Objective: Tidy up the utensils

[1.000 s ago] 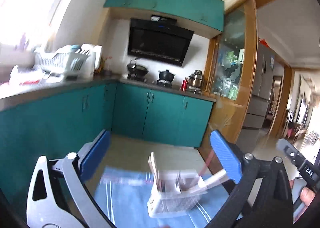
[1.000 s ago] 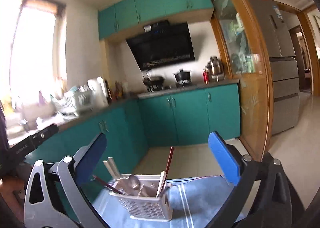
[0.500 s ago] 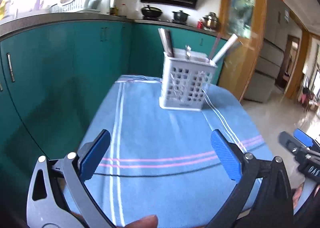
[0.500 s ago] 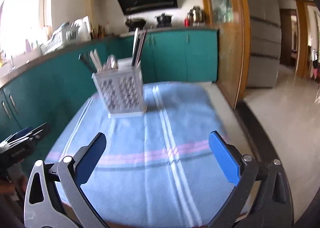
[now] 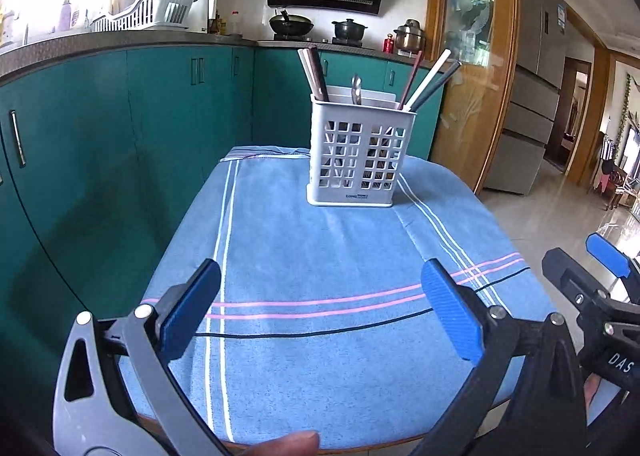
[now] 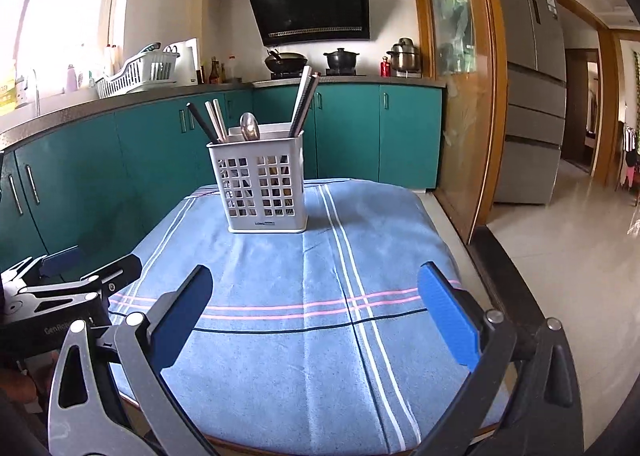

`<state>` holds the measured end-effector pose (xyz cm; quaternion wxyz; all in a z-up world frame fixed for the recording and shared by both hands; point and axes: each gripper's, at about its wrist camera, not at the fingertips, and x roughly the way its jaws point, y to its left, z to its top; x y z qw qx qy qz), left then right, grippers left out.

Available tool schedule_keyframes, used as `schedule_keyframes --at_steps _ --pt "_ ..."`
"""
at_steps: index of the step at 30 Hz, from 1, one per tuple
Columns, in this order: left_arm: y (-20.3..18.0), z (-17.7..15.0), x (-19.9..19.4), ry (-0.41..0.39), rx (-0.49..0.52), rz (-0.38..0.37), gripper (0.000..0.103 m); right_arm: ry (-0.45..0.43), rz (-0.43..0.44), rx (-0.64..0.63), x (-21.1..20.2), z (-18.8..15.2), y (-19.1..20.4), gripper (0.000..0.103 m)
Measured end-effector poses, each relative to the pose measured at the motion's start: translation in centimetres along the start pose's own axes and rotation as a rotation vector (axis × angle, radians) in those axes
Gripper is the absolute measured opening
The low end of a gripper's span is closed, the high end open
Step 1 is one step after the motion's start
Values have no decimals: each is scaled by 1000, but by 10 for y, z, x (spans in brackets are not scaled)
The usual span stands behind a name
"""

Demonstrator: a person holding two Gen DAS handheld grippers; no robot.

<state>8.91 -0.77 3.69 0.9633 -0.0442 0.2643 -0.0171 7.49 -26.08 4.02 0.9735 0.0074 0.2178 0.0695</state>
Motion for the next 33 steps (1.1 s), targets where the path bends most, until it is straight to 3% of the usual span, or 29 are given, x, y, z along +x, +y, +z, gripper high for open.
schedule_keyframes --at_steps 33 --pt "1 -1 0 -25 38 5 99 14 -4 4 9 -3 -1 100"
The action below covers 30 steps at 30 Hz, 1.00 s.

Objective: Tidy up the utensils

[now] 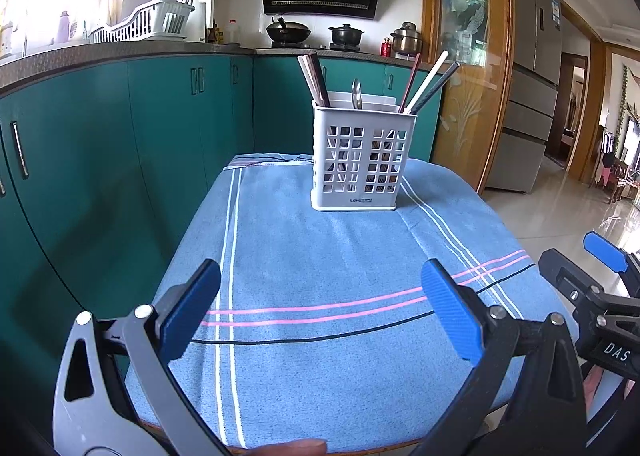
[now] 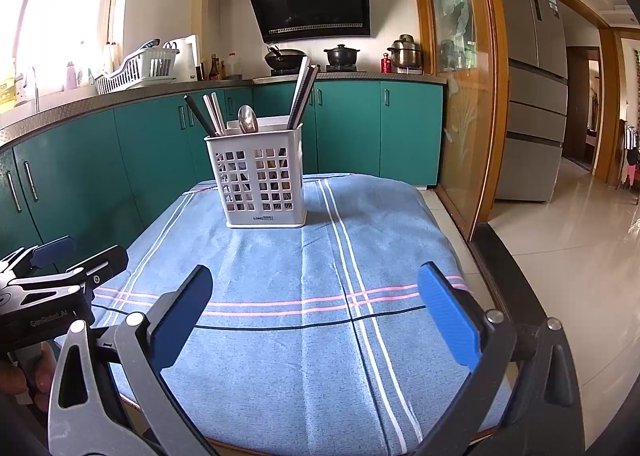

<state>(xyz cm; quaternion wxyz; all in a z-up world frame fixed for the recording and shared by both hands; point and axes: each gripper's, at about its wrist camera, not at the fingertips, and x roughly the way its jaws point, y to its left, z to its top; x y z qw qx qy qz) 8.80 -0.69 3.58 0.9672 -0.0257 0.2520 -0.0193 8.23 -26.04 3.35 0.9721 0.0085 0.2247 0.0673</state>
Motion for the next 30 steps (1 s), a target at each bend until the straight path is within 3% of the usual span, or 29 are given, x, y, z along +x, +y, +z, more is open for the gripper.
schedule_keyframes --at_steps 30 --pt "2 0 2 7 7 -3 99 11 5 -1 6 -3 -1 100"
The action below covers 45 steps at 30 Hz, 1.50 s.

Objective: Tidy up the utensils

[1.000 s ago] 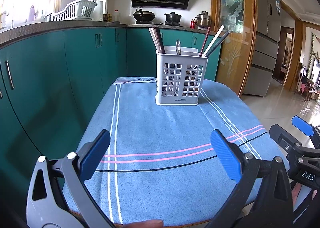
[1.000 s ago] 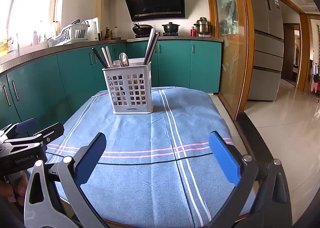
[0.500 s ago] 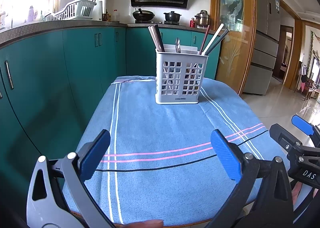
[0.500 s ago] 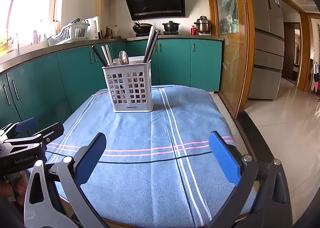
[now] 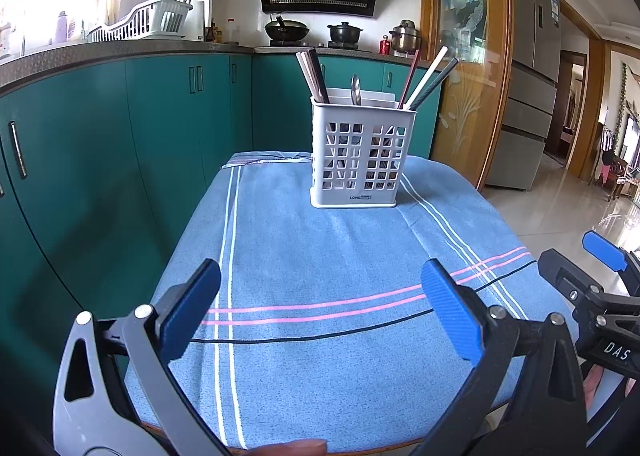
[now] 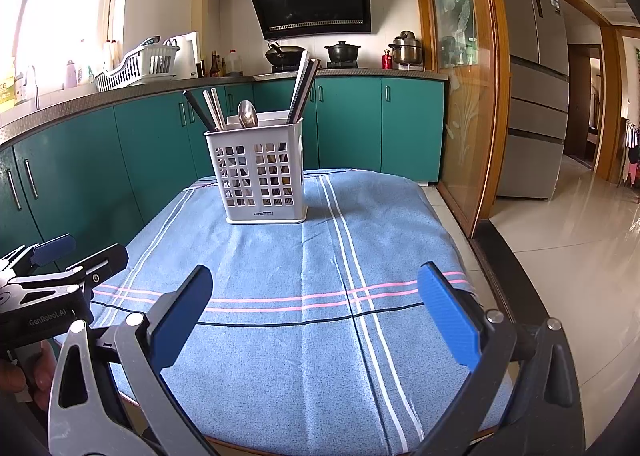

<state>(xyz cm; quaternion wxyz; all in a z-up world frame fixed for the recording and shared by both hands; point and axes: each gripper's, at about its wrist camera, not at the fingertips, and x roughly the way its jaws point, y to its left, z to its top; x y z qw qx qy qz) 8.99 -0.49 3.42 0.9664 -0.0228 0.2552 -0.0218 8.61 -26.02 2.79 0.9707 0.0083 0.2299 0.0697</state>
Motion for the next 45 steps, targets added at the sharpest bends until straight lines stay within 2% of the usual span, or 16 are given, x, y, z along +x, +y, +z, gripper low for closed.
schedule_keyframes --at_steps 45 --pt "-1 -3 -1 5 14 -10 99 0 2 -4 -2 -1 0 100"
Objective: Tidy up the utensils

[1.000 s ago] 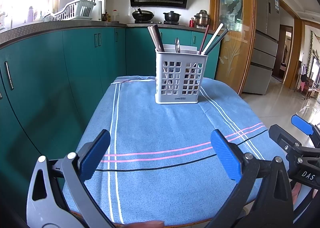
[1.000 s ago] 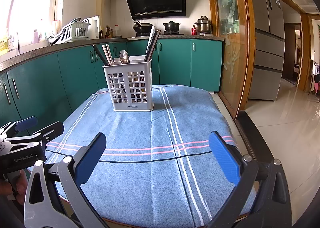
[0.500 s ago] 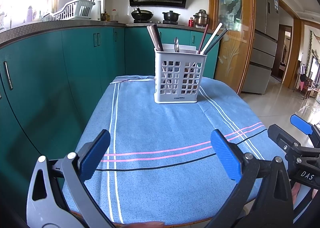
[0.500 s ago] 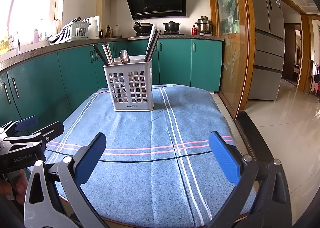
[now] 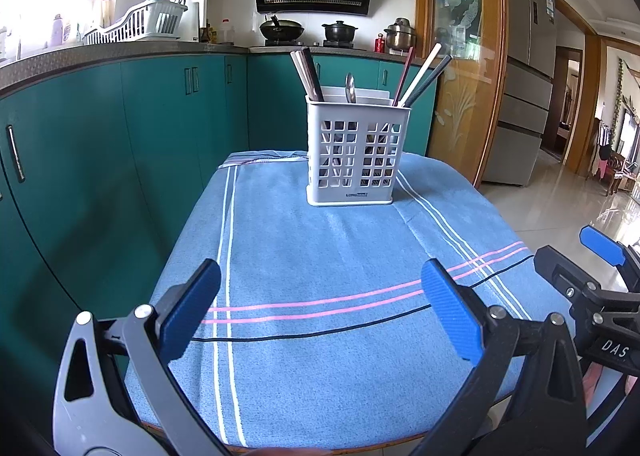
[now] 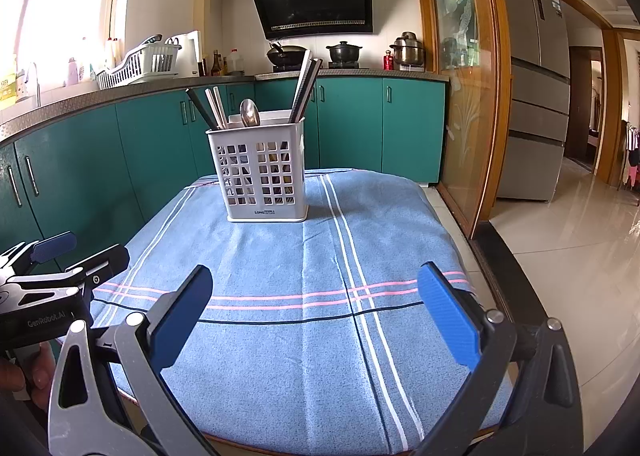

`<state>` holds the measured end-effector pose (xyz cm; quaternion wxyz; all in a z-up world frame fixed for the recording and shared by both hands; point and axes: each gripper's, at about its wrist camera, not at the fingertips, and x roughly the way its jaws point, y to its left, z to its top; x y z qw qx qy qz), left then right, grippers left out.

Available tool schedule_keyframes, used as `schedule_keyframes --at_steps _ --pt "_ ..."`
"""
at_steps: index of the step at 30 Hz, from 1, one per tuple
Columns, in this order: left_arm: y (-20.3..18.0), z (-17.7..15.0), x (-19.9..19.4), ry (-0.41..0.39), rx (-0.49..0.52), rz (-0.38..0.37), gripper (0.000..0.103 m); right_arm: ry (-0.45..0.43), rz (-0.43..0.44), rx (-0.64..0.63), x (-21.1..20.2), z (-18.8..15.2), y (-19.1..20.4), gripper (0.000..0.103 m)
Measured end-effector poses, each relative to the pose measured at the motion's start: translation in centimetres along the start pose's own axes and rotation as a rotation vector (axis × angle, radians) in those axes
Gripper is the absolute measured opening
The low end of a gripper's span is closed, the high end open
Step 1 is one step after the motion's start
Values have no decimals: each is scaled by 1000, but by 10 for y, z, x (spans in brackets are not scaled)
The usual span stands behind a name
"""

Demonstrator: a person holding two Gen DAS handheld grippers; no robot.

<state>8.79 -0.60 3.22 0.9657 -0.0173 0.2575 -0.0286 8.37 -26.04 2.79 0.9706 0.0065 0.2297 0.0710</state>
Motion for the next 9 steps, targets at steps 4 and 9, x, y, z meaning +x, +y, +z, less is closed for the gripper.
schedule_keyframes --at_steps 4,9 --pt "1 0 1 7 -3 1 99 0 0 1 0 0 0 100" --pt "3 0 3 14 -5 6 99 1 0 1 -1 0 -1 100"
